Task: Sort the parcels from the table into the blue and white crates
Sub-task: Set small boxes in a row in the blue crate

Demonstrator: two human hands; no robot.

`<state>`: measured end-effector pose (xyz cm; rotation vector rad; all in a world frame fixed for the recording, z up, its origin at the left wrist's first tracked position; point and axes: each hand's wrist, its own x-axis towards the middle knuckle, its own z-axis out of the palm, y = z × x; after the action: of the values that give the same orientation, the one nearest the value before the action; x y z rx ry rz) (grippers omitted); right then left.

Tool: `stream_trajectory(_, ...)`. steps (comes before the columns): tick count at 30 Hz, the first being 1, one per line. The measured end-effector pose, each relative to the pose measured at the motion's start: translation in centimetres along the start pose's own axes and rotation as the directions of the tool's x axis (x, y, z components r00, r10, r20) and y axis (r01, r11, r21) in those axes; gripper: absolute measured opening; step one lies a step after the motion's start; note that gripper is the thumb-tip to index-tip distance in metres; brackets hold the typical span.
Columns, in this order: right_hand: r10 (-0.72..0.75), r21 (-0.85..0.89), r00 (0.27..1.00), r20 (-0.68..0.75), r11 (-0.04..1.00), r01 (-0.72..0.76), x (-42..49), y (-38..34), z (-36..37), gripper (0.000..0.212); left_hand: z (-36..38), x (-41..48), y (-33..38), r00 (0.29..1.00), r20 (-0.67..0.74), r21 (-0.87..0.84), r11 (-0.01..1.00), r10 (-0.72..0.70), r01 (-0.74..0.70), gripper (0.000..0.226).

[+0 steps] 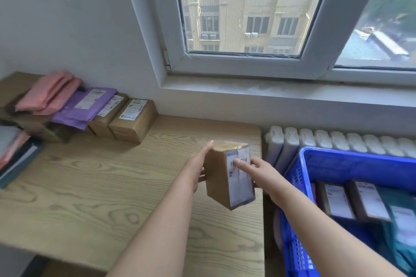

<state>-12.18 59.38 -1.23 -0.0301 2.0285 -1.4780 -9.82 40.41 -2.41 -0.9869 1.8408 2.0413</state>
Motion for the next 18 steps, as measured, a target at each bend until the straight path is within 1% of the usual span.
stream_trajectory(1,0.008,0.004,1.0,-0.024,1.0,-0.008,-0.3,0.2,0.3,0.034,0.0,-0.2,-0.3,1.0,0.009,0.002,1.0,0.012,-0.012,0.066)
stream_trajectory(2,0.018,0.013,0.999,-0.05,1.0,-0.017,-0.4,0.3,0.7,0.033,0.0,-0.6,-0.4,1.0,0.02,0.003,1.0,0.021,-0.021,0.063)
stream_trajectory(5,0.05,0.064,0.992,-0.112,0.997,-0.043,-0.8,0.3,1.8,0.032,-0.8,-1.0,-1.0,0.996,0.087,0.022,1.0,0.015,-0.017,0.043)
stream_trajectory(7,0.079,0.1,0.991,-0.111,0.993,-0.068,-1.0,0.3,2.6,0.031,-1.4,-1.7,-1.2,0.987,0.16,0.022,1.0,0.017,-0.021,0.037)
stream_trajectory(10,0.089,0.107,0.99,-0.108,0.991,-0.078,-1.1,0.3,3.7,0.031,-2.4,-2.1,-1.6,0.969,0.247,0.006,1.0,0.019,-0.021,0.041)
stream_trajectory(12,0.081,0.125,0.987,-0.142,0.99,-0.063,-1.2,0.3,4.6,0.028,-3.3,-1.9,-2.1,0.959,0.284,0.006,1.0,0.004,-0.006,0.036)
stream_trajectory(15,0.051,0.124,0.984,-0.171,0.992,-0.03,-1.4,0.6,5.4,0.023,-4.4,-1.1,-2.7,0.96,0.28,-0.008,1.0,-0.012,0.015,0.04)
stream_trajectory(18,0.066,0.131,0.988,-0.139,0.99,-0.048,-1.5,1.7,5.7,0.032,-5.2,-1.1,-2.7,0.962,0.271,-0.065,0.997,-0.014,0.033,0.056)
